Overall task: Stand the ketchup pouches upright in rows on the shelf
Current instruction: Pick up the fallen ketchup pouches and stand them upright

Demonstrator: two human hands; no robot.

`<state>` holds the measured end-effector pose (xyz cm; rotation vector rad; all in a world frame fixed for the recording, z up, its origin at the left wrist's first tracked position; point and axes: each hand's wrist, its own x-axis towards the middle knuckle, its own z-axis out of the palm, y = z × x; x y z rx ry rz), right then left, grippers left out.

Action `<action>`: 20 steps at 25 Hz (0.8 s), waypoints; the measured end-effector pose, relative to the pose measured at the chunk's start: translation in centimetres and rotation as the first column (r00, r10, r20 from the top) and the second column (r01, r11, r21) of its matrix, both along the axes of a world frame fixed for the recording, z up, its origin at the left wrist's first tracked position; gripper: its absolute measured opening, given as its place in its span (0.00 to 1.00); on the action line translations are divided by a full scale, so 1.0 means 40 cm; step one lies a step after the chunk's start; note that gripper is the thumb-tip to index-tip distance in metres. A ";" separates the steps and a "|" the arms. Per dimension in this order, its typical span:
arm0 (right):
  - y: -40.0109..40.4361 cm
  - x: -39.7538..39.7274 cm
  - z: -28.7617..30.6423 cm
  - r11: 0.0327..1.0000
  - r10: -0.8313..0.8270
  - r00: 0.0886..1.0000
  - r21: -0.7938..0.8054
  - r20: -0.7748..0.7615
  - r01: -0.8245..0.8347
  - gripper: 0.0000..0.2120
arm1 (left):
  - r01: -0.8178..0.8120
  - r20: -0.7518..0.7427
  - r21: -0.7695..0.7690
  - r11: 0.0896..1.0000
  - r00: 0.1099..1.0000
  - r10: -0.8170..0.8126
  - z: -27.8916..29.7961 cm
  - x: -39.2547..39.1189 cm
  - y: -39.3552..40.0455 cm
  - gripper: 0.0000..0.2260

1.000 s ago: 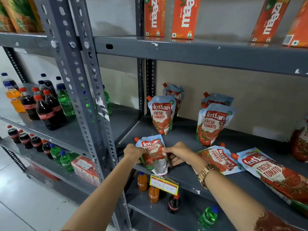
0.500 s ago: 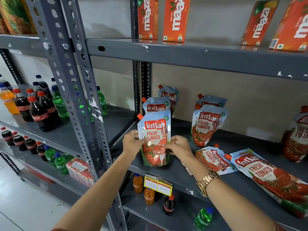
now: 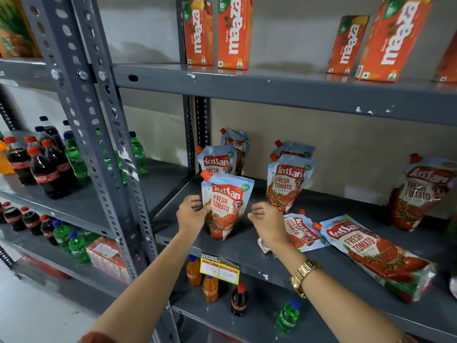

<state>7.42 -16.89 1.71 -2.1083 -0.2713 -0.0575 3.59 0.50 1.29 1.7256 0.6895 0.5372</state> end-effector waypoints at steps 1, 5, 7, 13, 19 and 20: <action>-0.023 -0.005 0.001 0.998 -0.069 0.997 0.008 0.041 0.068 0.10 | -0.047 -0.022 -0.010 0.999 0.999 0.047 -0.001 -0.012 -0.003 0.19; -0.132 -0.015 -0.013 0.960 -0.281 0.958 -0.002 0.060 0.281 0.07 | -0.170 -0.186 -0.009 0.985 0.969 0.165 -0.008 -0.049 -0.040 0.12; -0.184 -0.017 -0.025 0.945 -0.324 0.946 -0.035 0.012 0.324 0.06 | -0.120 -0.190 0.006 0.993 0.975 0.119 -0.011 -0.056 -0.076 0.12; -0.274 -0.021 -0.049 0.930 -0.368 0.920 -0.042 -0.136 0.366 0.05 | 0.175 -0.021 0.323 0.930 0.984 -0.178 0.004 -0.037 -0.203 0.20; -0.292 -0.037 -0.082 0.906 -0.377 0.796 -0.009 -0.474 0.424 0.08 | 0.517 -0.227 0.323 0.792 0.855 -0.466 -0.014 0.010 -0.301 0.21; -0.292 -0.035 -0.077 0.902 -0.354 0.778 0.031 -0.519 0.431 0.09 | 0.558 -0.282 0.281 0.780 0.825 -0.489 -0.015 0.017 -0.304 0.24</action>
